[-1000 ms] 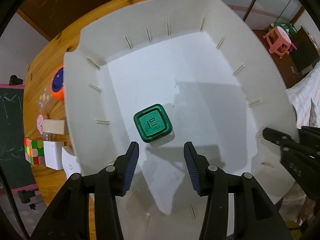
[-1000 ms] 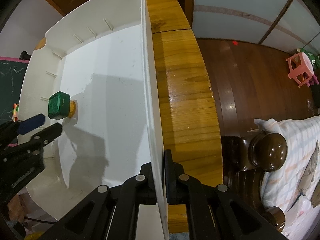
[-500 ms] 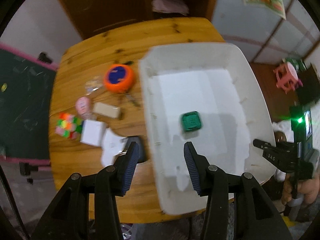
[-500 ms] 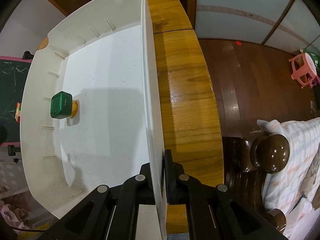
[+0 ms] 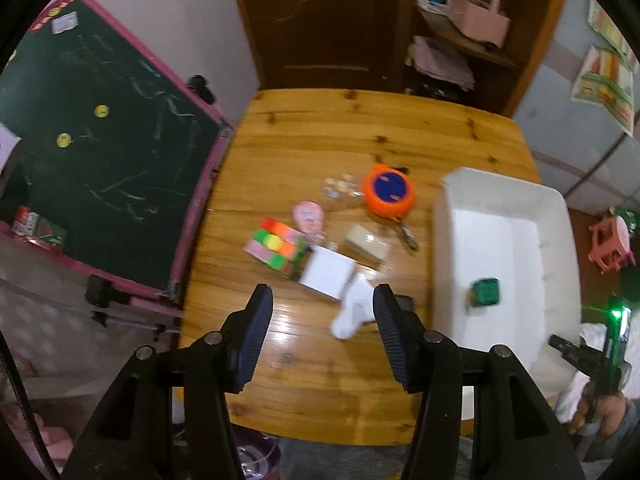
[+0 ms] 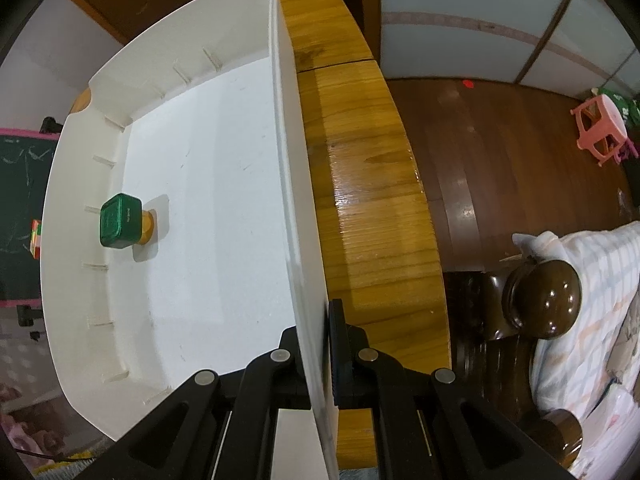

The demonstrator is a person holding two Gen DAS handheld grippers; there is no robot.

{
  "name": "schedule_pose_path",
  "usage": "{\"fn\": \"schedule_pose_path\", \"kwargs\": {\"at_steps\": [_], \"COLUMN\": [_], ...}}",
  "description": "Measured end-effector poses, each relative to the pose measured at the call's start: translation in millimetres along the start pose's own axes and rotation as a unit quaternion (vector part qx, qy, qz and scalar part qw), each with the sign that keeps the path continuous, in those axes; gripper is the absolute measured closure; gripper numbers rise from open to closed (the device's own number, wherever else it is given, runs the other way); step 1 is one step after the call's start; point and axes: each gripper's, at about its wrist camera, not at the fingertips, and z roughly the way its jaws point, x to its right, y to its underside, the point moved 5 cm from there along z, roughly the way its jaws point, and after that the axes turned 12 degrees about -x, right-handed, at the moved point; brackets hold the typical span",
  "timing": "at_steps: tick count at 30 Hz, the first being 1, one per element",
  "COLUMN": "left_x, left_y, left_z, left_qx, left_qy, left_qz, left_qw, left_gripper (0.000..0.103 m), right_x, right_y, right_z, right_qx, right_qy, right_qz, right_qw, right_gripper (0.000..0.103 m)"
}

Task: Organize rigid objects
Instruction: 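Move the left tool back over the table to the Rubik's cube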

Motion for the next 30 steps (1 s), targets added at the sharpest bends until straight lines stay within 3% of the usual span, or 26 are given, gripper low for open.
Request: {"fn": "schedule_pose_path", "kwargs": {"at_steps": [4,13,14,16,21,30], "left_x": [-19.9,-52.5,-53.5,-55.9,-61.0,-52.7], "left_y": [-9.3,-31.7,-33.1,-37.4,-50.2,-60.0], "left_z": [9.7,77.7,84.2,99.9,138.5,192.8], "left_qx": [0.006,-0.041,-0.045,-0.060,-0.090,-0.132], "left_qy": [-0.002,0.007,0.011,0.026,0.050,0.022], "left_qz": [-0.003,0.017,0.022,0.030,0.037,0.099], "left_qw": [1.0000,0.9990,0.9987,0.9974,0.9940,0.9860], "left_gripper": [0.035,0.033,0.030,0.014,0.014,0.014], "right_x": [0.5,-1.0,-1.6,-2.0,-2.5,-1.6], "right_y": [-1.0,-1.0,-1.1,-1.4,-2.4,-1.9], "right_z": [0.6,0.1,0.1,0.2,0.0,0.6], "right_qx": [-0.004,-0.007,-0.008,-0.010,-0.016,-0.019], "right_qy": [0.003,0.008,0.010,0.012,0.015,0.021], "right_qz": [0.006,0.020,0.022,0.022,0.031,0.041], "right_qw": [1.000,1.000,1.000,1.000,0.999,0.999], "right_gripper": [0.099,0.099,0.099,0.099,0.099,0.098]}}
